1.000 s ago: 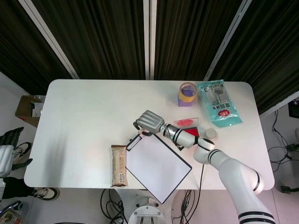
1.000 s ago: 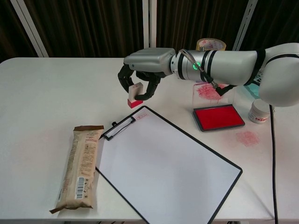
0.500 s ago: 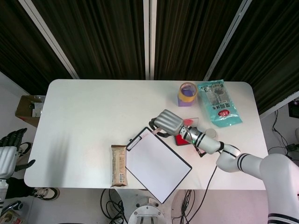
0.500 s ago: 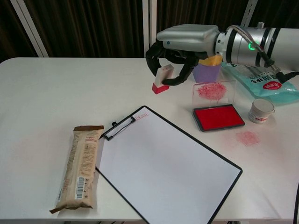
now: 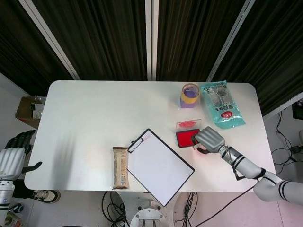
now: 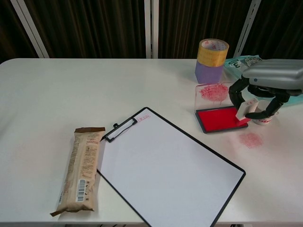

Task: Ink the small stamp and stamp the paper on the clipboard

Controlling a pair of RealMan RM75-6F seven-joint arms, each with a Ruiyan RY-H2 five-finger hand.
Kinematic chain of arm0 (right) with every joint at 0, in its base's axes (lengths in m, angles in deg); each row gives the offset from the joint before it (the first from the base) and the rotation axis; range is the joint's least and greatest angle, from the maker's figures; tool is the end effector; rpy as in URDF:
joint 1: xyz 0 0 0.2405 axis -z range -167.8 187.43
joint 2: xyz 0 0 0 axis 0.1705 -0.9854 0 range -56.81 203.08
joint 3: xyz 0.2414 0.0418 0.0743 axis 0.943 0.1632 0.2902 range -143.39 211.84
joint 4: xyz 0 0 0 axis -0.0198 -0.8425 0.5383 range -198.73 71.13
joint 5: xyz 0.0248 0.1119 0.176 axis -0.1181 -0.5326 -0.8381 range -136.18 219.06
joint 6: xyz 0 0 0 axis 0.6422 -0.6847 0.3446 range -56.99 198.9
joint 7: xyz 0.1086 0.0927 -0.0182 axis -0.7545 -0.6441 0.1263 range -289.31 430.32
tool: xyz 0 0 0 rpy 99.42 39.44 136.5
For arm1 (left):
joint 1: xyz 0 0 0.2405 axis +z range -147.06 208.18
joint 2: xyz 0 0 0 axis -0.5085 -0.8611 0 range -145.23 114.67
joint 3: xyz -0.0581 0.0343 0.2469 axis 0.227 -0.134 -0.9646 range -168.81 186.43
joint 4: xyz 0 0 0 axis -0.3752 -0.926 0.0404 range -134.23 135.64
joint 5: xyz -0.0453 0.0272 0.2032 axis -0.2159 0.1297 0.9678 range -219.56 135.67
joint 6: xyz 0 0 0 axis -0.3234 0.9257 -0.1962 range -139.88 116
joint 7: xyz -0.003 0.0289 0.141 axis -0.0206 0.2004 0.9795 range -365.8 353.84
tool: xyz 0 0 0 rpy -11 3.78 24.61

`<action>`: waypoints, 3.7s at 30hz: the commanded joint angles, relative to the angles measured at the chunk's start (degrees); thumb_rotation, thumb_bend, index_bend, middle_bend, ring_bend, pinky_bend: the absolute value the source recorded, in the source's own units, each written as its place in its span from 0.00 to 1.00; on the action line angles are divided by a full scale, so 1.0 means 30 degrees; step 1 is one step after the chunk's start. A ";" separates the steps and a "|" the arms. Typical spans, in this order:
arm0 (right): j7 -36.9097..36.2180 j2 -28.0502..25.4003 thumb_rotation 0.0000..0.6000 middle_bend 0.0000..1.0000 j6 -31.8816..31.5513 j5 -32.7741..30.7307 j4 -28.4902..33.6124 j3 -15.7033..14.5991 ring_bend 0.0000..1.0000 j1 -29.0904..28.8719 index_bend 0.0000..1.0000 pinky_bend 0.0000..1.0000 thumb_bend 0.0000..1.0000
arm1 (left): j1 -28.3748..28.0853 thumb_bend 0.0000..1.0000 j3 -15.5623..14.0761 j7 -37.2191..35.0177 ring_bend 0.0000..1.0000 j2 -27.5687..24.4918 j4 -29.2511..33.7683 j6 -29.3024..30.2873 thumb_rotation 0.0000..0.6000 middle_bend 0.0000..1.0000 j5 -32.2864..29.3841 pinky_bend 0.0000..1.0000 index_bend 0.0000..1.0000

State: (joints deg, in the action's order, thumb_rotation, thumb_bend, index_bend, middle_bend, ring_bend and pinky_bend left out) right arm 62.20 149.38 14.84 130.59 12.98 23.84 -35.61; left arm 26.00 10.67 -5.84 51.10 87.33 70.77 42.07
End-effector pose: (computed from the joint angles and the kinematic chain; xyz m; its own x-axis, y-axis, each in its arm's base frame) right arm -0.2234 -0.3216 0.0270 0.6393 -0.3355 0.6919 -0.7064 -0.6117 0.3561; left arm -0.3365 0.1766 0.1507 0.4481 0.0588 0.8920 0.8921 0.0350 -0.4505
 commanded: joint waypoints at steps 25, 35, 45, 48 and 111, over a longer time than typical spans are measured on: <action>-0.0698 0.2800 1.00 0.86 0.0238 0.0929 -0.3834 0.0262 0.83 0.2399 1.00 0.94 0.48 | -0.0009 0.00 -0.0172 -0.0181 0.10 0.0215 -0.0402 -0.0175 1.00 0.11 -0.0031 0.18 0.07; -0.1153 0.2929 1.00 0.80 0.0203 0.1477 -0.4217 0.0317 0.82 0.2549 0.90 0.92 0.44 | -0.0030 0.00 -0.0190 -0.0171 0.10 0.0222 -0.0363 -0.0286 1.00 0.11 -0.0100 0.18 0.07; -0.1340 0.2761 1.00 0.63 0.0196 0.1797 -0.4158 0.0367 0.74 0.2651 0.73 0.91 0.41 | -0.0019 0.00 -0.0231 -0.0136 0.10 0.0273 -0.0358 -0.0296 1.00 0.11 -0.0090 0.18 0.07; -0.1316 0.2755 1.00 0.57 0.0201 0.1855 -0.4156 0.0403 0.71 0.2678 0.70 0.91 0.41 | -0.0025 0.00 -0.0219 -0.0128 0.10 0.0271 -0.0372 -0.0283 1.00 0.11 -0.0089 0.18 0.07; 0.0245 -0.0921 1.00 0.16 -0.1738 0.2530 -0.0160 0.0576 0.64 0.4049 0.15 0.84 0.36 | -0.0041 0.00 -0.0232 0.0031 0.10 0.0060 -0.0073 -0.0204 1.00 0.11 -0.0039 0.19 0.07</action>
State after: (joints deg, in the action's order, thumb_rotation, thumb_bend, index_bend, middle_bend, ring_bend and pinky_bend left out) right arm 62.05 147.99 10.50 138.26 11.16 25.60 -24.13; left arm 25.88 9.97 -5.75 51.28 87.11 70.15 41.96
